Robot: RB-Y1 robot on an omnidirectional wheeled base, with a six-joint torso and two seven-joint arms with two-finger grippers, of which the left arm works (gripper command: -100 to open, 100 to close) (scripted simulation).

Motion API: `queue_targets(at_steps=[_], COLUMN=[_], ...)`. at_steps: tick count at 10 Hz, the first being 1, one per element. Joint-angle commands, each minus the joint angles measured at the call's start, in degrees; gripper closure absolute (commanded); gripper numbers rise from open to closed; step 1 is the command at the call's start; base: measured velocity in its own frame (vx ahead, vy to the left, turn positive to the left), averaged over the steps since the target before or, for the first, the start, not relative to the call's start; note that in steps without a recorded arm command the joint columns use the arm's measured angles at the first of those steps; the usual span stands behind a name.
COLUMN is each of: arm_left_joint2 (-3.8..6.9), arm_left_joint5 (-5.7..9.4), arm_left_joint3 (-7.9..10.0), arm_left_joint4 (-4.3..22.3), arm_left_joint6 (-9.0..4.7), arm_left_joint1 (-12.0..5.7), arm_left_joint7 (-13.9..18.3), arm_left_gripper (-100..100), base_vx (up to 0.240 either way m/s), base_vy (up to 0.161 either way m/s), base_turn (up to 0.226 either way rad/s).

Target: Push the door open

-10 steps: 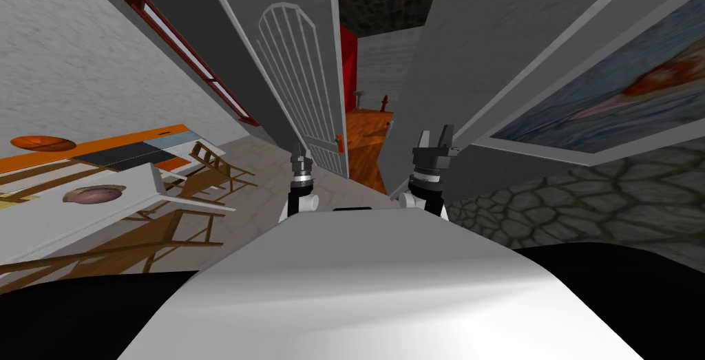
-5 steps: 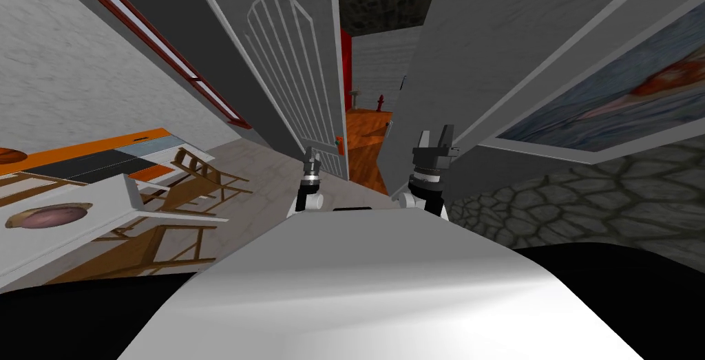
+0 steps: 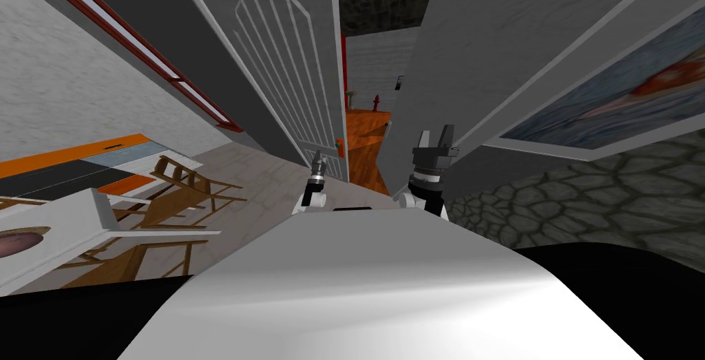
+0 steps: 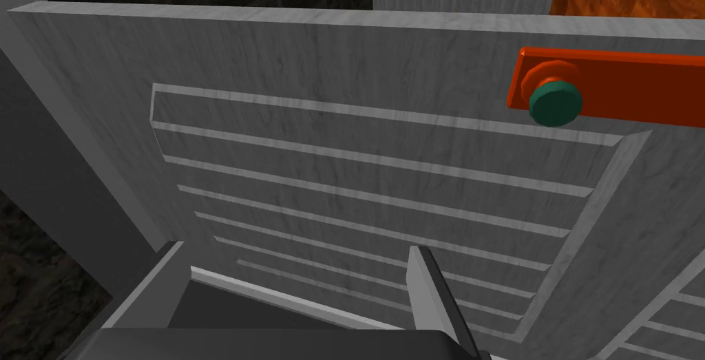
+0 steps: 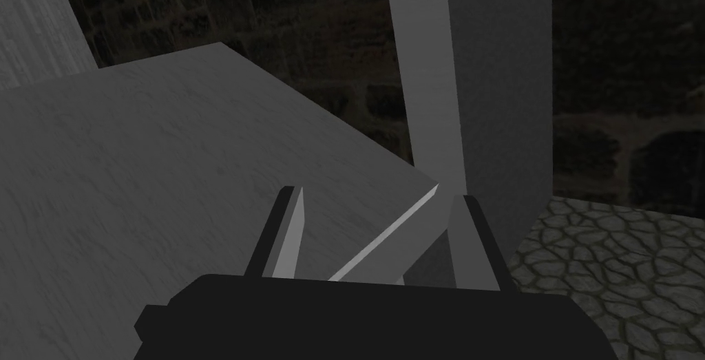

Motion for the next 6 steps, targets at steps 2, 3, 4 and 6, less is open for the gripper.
queue_targets(at_steps=[2, 3, 4, 6], arm_left_joint2=[-0.07, 0.05, 0.15, 0.33], arm_left_joint5=[-0.39, -0.47, -0.55, -0.7], arm_left_joint3=[-1.45, -1.89, -2.32, -3.16], arm_left_joint4=[3.8, 5.4, 6.9, 9.9], arm_left_joint6=[1.55, 2.01, 2.43, 3.28], arm_left_joint1=[-1.87, -2.62, -3.32, -4.73], arm_left_joint7=[0.5, 0.8, 1.1, 1.7], arm_left_gripper=[-100, -100, -100, -100], base_vx=[0.069, 0.069, 0.074, 0.079], base_vy=[0.124, 0.11, 0.09, 0.099], base_turn=[-0.103, -0.103, -0.081, -0.098])
